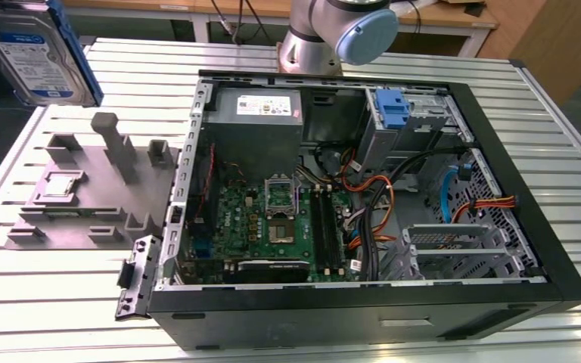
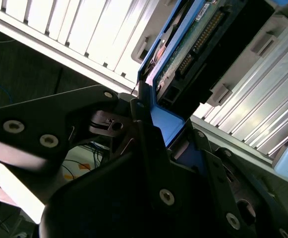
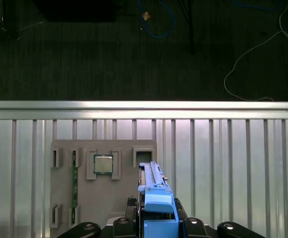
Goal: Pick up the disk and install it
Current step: 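Pick up the disk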
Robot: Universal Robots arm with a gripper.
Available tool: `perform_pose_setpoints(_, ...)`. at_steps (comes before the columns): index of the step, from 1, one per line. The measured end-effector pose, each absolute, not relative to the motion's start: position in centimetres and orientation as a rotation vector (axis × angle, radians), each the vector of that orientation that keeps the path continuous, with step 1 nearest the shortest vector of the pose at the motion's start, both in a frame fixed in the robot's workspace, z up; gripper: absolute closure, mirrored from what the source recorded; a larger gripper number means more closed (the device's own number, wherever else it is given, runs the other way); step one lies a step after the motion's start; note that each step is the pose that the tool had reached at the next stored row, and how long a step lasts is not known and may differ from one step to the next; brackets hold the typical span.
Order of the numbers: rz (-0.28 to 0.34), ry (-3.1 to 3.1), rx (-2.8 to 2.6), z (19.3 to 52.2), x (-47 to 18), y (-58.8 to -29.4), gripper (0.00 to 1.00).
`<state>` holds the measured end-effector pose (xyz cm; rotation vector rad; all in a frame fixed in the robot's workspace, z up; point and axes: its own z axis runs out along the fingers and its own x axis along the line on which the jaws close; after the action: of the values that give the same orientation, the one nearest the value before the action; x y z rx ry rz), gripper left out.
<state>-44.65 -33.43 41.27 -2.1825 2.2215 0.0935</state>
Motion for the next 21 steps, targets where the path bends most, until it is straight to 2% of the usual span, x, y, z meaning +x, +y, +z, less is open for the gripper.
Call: perform_pose_setpoints(21, 0.093, 2.221, -2.182, 42.8, -44.6, -33.4, 0.63)
